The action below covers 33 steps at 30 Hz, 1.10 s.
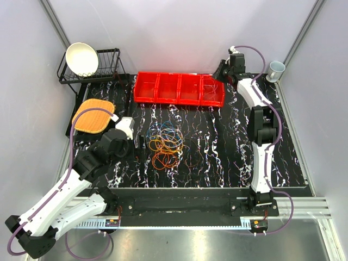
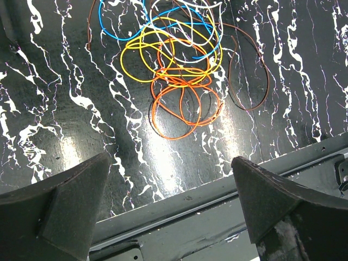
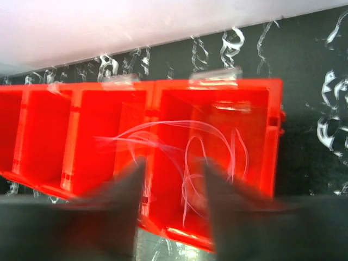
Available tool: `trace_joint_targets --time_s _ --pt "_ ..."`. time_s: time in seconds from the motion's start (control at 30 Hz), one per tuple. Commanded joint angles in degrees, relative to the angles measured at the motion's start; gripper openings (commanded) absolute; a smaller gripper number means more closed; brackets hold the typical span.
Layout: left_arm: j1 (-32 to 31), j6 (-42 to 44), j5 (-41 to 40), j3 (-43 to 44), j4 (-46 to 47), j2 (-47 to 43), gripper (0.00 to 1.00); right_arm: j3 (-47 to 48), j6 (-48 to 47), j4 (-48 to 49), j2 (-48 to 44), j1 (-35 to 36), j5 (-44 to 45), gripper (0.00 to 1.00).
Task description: Untangle the cables
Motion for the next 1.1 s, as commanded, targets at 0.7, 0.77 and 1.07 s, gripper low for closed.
trace_joint_targets --time_s 0.7,0.77,1.07 --pt "0.0 0.1 -1.0 -0.4 2.3 -1.4 0.99 -10.2 2.3 -2.5 -15.0 2.1 1.3 1.0" --pt "-0.1 0.0 -1.1 -0.5 2.2 -1.3 0.99 -11.3 1.2 -4.2 -17.0 4.3 4.2 1.0" --pt "-0.2 -1.1 -3.5 -0.5 1.6 -5.0 0.99 -24.0 -1.0 -9.1 -29.3 17.1 25.6 1.0"
